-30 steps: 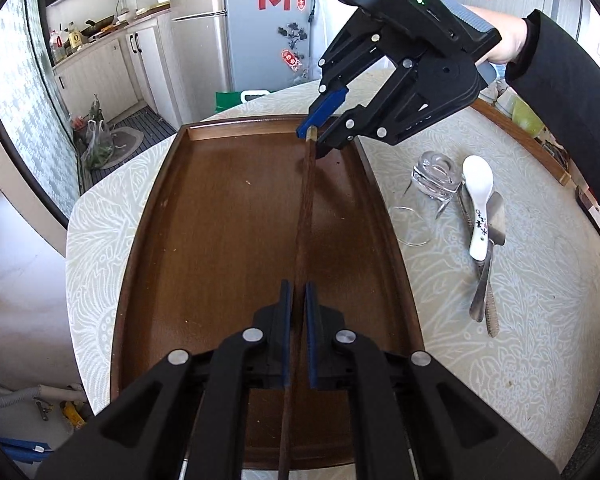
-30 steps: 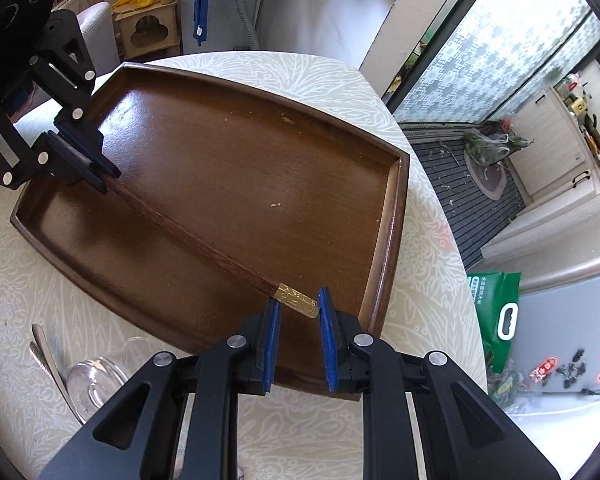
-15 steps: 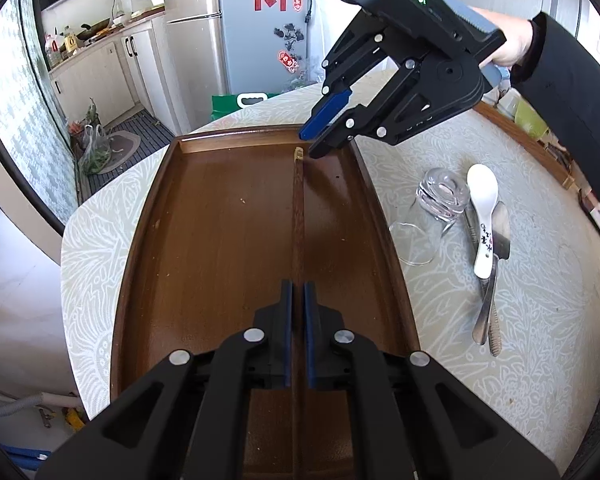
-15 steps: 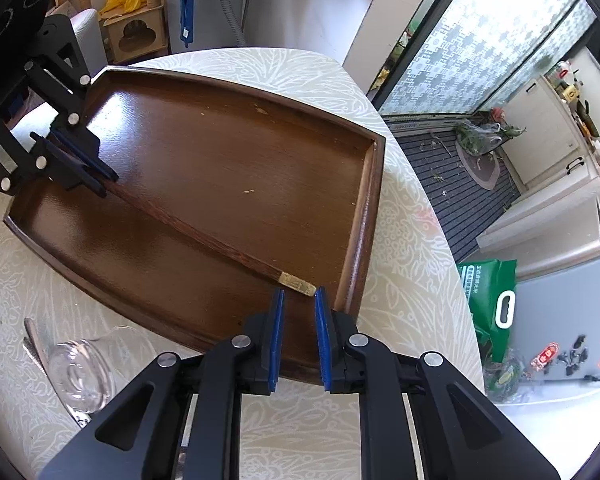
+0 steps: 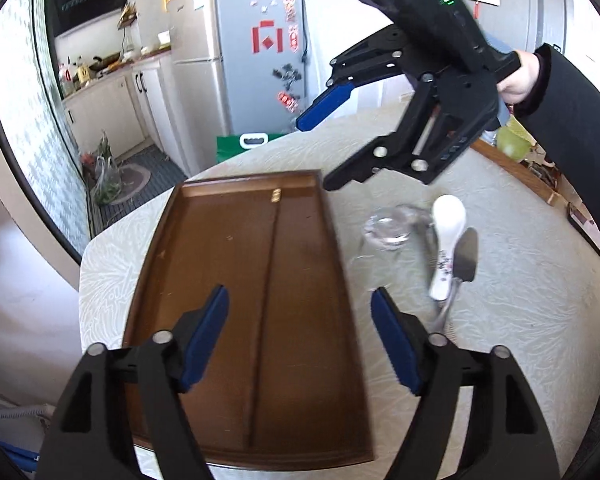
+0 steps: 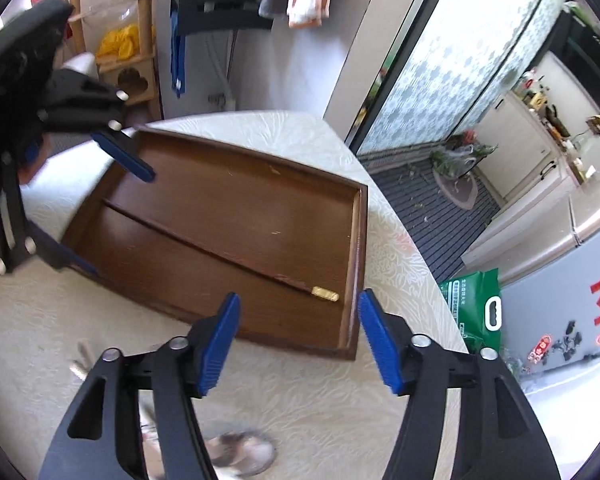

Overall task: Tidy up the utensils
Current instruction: 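Open the left tool to release the chopstick in the tray, then move the left tool to the clear glass and close around it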

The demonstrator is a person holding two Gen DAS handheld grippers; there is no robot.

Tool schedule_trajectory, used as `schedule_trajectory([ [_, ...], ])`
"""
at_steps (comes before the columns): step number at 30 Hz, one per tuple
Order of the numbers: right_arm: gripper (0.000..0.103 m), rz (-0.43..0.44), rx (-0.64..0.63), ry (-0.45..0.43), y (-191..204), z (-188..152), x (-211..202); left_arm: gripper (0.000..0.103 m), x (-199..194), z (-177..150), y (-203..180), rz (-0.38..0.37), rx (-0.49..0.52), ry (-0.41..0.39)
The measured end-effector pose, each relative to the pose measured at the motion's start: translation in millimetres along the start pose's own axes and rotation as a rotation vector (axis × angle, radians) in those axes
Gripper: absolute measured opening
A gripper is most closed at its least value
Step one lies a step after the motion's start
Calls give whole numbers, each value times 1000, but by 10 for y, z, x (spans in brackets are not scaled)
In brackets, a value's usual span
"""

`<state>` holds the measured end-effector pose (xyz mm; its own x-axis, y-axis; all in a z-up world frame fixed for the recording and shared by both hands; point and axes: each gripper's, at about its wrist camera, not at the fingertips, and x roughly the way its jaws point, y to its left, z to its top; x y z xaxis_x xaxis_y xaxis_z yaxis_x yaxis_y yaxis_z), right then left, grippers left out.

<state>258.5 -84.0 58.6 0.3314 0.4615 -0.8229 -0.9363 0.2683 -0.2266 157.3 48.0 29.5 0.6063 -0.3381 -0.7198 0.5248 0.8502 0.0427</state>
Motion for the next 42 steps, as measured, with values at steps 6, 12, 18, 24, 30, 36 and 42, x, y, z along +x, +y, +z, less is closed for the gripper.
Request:
schedule_trajectory([
  [6, 78, -42, 58, -43, 223, -242, -351, 85, 18, -47, -308, -50, 13, -5],
  [12, 80, -74, 147, -73, 445, -413, -489, 86, 71, -87, -574, -97, -4, -28],
  [18, 80, -95, 237, -110, 613, -557, -540, 86, 150, -41, -641, -102, -48, -41],
  [24, 80, -120, 374, -171, 434, -715, -572, 86, 242, 92, -597, -83, -26, -23],
  [30, 80, -89, 371, -163, 416, -798, -413, 86, 389, 101, -552, -103, -34, -5],
  [36, 74, -56, 326, -161, 426, -693, -326, 86, 545, 122, -549, -124, -41, 7],
  [42, 74, -17, 321, -149, 425, -710, -221, 86, 620, 190, -579, -137, -24, 10],
])
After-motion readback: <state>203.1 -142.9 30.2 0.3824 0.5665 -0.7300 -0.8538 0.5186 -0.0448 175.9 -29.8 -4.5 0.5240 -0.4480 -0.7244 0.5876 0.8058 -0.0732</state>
